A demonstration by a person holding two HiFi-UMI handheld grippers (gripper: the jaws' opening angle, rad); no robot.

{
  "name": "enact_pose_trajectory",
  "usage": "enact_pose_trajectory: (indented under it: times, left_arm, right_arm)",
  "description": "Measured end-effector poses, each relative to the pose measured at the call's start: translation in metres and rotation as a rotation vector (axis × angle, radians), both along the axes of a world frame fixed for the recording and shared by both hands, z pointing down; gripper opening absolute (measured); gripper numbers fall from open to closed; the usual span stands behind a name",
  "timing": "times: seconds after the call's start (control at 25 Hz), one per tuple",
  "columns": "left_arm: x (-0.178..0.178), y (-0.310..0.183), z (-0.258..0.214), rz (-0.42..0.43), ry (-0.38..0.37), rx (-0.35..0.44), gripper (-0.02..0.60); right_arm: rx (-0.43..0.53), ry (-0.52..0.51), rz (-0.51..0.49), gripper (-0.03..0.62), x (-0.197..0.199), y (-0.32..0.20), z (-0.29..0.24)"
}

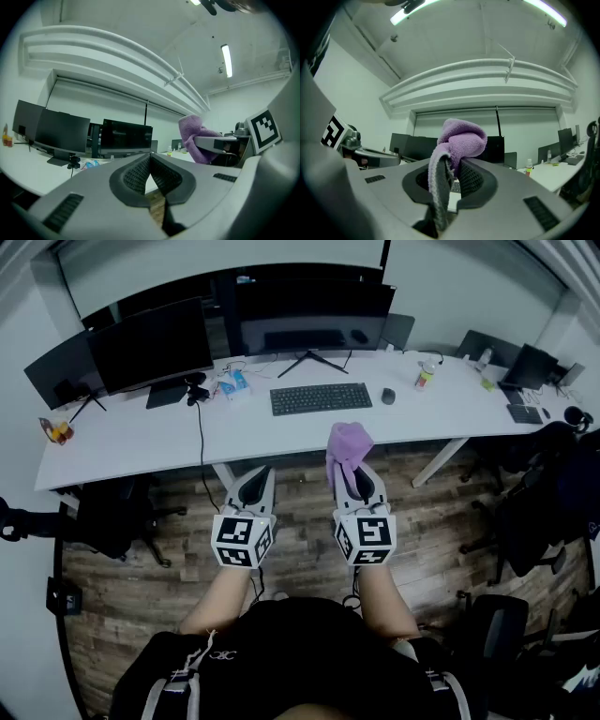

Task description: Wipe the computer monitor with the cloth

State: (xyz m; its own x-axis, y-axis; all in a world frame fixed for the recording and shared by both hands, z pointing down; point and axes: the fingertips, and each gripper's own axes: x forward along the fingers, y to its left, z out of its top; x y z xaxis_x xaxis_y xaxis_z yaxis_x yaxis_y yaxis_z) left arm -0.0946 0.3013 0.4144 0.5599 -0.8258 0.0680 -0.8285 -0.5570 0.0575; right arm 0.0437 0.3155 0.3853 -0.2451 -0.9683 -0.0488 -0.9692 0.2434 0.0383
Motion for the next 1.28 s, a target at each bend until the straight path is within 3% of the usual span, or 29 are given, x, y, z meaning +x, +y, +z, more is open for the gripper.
enact_pose_trajectory:
  times: [0.52,0.92,1.28]
  left_arm:
    - [-0.036,-0.029,-0.006,0.036,0.003,0.037,0.014]
    - [-0.07,-0.051,0.011,0.044,-0.003,0.008,0.014]
    - [-0.064,-0.115,0.022,0.001,-0.025,0.012,0.014]
  right_arm:
    - [0.025,0.006,-0.026,0.097,-0.05,-0.026,-0.003]
    - [0.027,0.007,-0.04,0.095,-0.082,-0.048,0.007]
    - [0.048,0.037,-0.084,0.094,-0.083,-0.119,0.016]
